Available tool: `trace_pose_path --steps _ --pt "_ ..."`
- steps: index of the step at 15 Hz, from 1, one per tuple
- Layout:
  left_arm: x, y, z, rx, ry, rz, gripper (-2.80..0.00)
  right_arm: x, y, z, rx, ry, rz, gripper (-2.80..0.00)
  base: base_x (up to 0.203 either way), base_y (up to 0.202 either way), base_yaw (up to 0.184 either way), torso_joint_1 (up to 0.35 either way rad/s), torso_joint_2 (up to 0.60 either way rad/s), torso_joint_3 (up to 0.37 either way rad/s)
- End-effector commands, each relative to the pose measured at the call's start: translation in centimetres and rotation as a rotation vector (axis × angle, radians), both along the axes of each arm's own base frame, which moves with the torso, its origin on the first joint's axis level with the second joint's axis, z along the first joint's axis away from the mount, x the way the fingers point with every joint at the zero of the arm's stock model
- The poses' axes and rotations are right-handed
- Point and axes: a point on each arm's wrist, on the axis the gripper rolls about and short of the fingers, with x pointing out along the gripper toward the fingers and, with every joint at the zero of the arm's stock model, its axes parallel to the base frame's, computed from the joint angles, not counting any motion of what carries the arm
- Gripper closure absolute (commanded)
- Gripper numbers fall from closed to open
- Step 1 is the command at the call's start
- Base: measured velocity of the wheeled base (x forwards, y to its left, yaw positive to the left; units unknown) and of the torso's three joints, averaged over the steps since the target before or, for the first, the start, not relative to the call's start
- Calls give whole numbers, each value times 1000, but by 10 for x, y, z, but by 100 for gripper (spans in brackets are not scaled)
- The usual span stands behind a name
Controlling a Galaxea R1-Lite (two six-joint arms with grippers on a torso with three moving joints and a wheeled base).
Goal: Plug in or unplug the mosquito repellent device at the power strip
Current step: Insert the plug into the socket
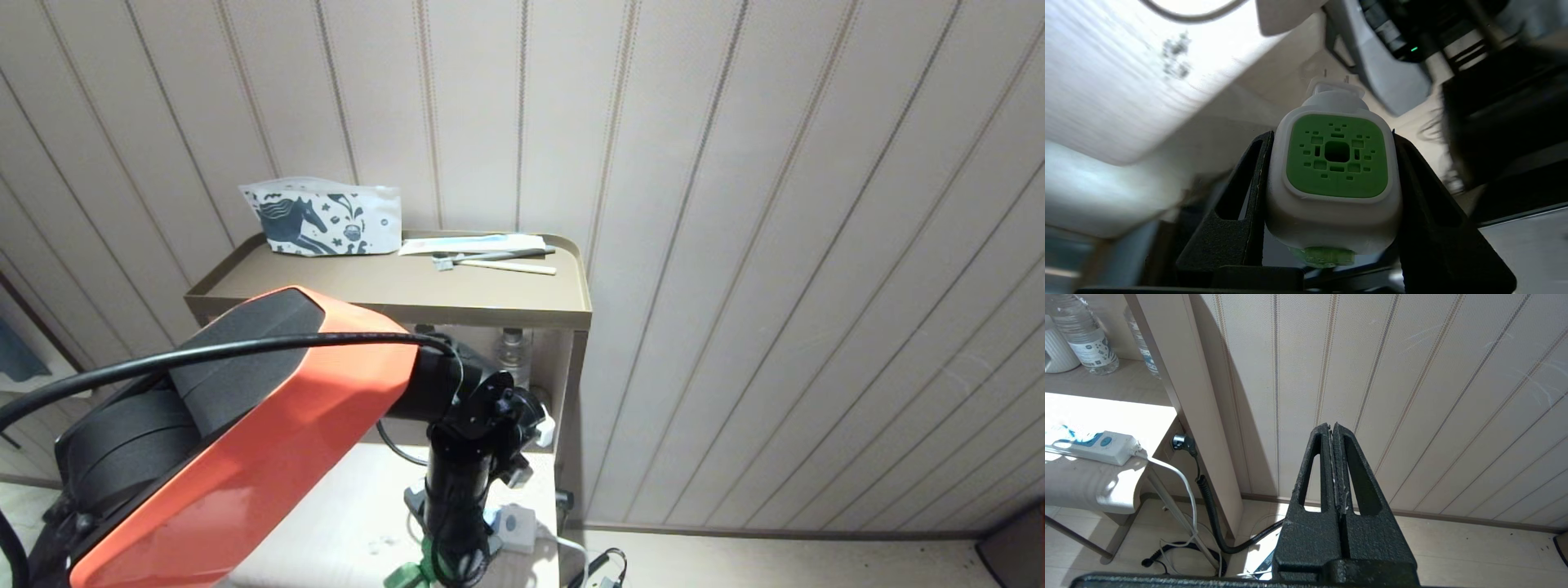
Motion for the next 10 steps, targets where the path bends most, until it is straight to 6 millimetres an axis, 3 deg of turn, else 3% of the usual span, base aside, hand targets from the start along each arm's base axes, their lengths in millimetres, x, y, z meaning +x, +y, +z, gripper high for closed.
trace_pose_path --steps 1,5,10 --pt "1 -3 7 -69 15 216 0 0 0 0 -1 0 1 0 0 0 0 0 0 0" --pt "19 -16 7 -225 -32 519 0 0 0 0 -1 0 0 0 0 0 0 0 0 0" --pt "42 -1 -13 -132 -220 717 0 0 0 0 -1 0 1 0 0 0 0 0 0 0"
